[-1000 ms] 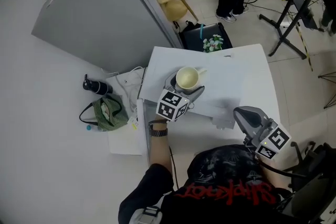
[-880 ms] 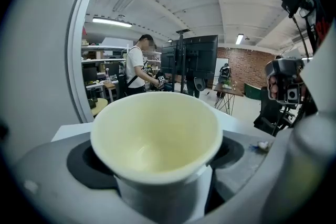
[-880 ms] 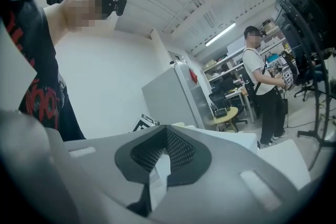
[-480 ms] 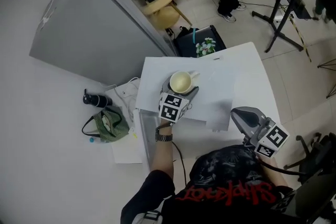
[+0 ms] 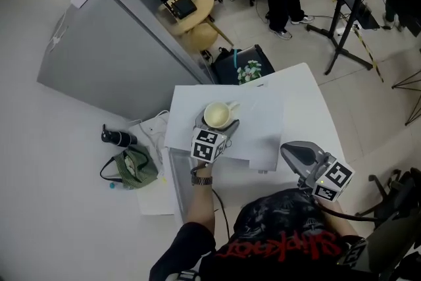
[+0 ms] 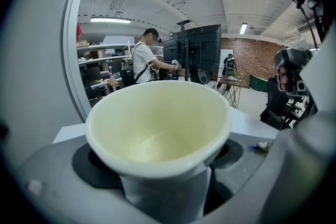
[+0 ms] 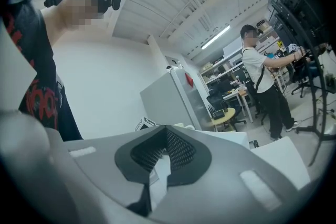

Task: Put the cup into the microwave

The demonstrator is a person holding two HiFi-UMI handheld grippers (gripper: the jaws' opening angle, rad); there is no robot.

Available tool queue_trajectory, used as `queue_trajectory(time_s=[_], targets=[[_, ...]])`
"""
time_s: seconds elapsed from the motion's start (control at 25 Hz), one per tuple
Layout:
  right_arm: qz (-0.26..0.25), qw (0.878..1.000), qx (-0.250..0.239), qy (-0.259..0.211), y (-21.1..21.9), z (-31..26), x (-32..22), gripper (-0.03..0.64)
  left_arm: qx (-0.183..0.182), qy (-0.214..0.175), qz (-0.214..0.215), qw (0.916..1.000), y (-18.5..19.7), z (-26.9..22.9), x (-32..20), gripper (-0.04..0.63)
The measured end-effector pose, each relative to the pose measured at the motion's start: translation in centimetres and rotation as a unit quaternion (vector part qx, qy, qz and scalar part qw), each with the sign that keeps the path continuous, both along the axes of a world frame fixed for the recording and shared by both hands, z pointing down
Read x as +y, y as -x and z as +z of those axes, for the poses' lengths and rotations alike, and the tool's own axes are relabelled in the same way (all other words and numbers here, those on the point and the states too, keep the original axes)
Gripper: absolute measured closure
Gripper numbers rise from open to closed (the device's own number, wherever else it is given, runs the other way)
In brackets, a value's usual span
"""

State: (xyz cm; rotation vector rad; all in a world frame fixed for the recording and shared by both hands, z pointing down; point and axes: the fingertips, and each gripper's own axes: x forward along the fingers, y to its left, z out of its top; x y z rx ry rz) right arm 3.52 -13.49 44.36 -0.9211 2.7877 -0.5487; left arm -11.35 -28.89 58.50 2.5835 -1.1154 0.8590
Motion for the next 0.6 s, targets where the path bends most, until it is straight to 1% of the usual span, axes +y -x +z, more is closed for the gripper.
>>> queue_trajectory(time_s=[0.08,0.2,0.36,0.44,0.48,0.6], targets=[[0.002,1.0,0.0,0.002,-0.4,-0.5,0.2,0.617,0.001,-0.005,-0.009,0.9999,0.2,-0.3,0.6,0.137],[0.009,1.0,0.0,0.013,-1.4,-0.3,0.8,0.617,-0.002,-0.028,-0.026,0.9993,0.1,0.0,2.7,0.137],[-0.004,1.0,-0.004,0.015,-1.4,0.2,1.2,0.617,0.027,-0.054,-0.06,0.9963,1.2,-0.9,5.6,0.137],[-0.013,1.0,-0.004,0.012,-1.1,0.2,1.5,0.617,0.045,-0.059,-0.065,0.9951,1.5,-1.7,7.3,0.137],[-0.018,1.0,-0.005,0.008,-1.0,0.2,1.5,0.617,0.048,-0.065,-0.065,0.9946,1.6,-2.1,8.1,0.137],[-0.035,0.999,-0.01,-0.006,0.0,0.0,1.0,0.617,0.038,-0.084,-0.074,0.993,2.7,-3.2,9.9,0.137]])
